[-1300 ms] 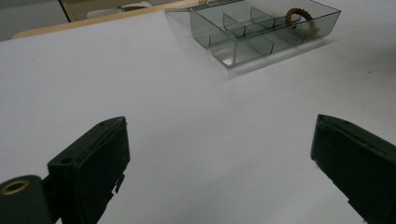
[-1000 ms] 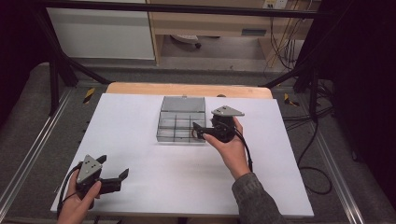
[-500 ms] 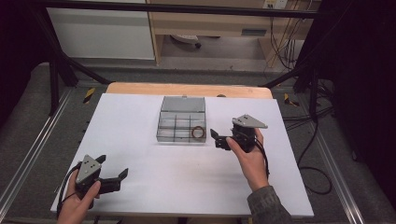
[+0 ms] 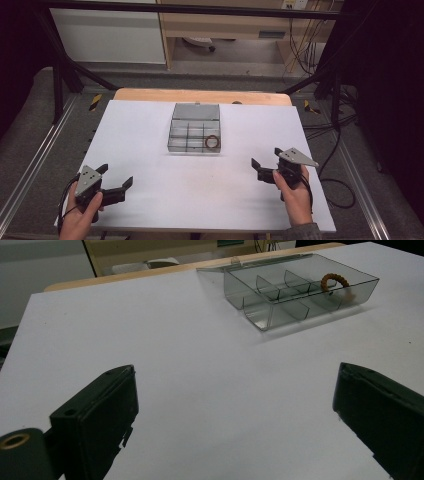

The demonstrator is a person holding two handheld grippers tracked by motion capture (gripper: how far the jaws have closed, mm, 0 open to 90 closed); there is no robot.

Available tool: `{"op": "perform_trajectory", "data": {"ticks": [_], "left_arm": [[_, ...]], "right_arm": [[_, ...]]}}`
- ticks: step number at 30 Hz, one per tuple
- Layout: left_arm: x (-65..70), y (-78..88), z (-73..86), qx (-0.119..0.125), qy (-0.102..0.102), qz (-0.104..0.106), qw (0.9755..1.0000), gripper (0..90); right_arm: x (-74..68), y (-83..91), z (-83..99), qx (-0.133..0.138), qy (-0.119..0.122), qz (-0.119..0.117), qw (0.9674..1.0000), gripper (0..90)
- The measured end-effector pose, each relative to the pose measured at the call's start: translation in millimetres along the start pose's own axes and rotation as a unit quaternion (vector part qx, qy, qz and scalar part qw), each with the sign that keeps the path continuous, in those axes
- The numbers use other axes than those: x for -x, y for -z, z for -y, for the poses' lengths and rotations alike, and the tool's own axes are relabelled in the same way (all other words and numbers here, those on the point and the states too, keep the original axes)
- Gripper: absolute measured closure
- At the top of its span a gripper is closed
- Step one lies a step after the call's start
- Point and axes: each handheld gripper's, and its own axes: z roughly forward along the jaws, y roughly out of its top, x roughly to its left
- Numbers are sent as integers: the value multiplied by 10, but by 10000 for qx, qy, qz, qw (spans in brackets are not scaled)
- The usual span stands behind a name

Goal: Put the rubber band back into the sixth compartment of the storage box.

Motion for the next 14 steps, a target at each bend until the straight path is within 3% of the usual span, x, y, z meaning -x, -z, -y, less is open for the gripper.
{"op": "perform_trajectory", "data": {"ticks": [8, 10, 14], "left_arm": [[-42, 16, -4, 91, 106, -36, 9999, 49], [-38, 22, -3, 75, 103, -29, 9999, 49], [-33, 14, 0, 84, 110, -20, 9999, 48]], "right_arm": [[188, 179, 288, -96, -141, 227, 9996, 47], [224, 171, 336, -122, -302, 201, 9993, 47], [255, 110, 389, -391, -245, 305, 9985, 45]]}}
